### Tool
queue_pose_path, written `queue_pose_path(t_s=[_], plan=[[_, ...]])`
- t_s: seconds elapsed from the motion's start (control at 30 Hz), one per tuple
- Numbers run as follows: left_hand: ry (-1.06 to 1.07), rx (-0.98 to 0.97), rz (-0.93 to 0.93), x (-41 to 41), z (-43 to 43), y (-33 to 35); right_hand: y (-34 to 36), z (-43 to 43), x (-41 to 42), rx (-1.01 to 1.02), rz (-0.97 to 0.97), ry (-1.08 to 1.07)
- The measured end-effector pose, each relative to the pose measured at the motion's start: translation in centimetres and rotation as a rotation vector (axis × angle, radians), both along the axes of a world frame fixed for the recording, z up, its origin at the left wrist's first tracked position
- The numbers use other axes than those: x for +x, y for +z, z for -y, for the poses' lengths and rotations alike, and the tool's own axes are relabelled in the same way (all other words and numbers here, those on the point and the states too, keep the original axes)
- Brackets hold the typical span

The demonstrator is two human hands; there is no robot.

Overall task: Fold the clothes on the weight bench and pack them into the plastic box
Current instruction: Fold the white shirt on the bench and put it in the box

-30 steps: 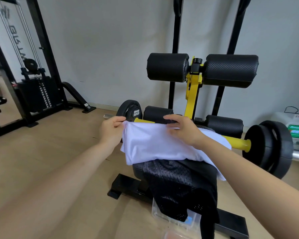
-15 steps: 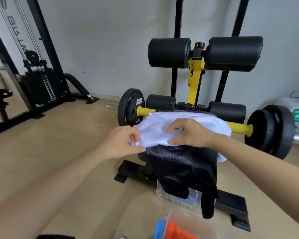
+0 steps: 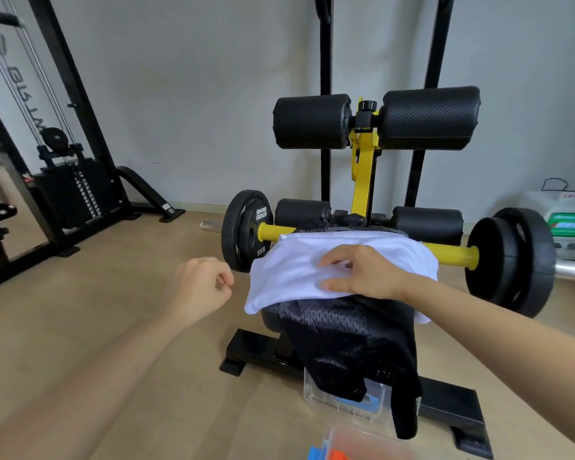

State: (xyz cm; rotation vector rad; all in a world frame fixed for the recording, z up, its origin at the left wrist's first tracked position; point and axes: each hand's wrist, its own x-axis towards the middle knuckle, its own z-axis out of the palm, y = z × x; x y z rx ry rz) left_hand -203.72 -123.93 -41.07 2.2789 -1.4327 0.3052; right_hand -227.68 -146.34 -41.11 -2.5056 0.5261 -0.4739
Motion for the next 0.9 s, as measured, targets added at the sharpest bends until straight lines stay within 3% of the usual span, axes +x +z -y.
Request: queue_pose_path(t_s=[0.13, 0.27, 0.53, 0.77, 0.9], plan=[[-0.048, -0.117, -0.108, -1.6, 2.0, 0.4, 0.8, 2.7, -0.8, -0.001, 0.143, -0.217], [-0.090, -0.070, -0.132, -2.8, 5.6, 0.2, 0.8, 5.9, -1.8, -0.058, 0.077, -0.373], [0.082, 0.011, -0.251, -2.1, 8.0, -0.8, 0.5, 7.4, -0.2, -0.143, -0.019, -0.368], [0.202, -0.264, -0.160, -1.5, 8.7, -0.5, 1.2, 8.0, 0.9, -0.061, 0.200, -0.500], [0.181, -0.160, -0.356, -0.8, 7.9, -1.0, 0.5, 7.6, 0.4, -0.033, 0.089, -0.360]])
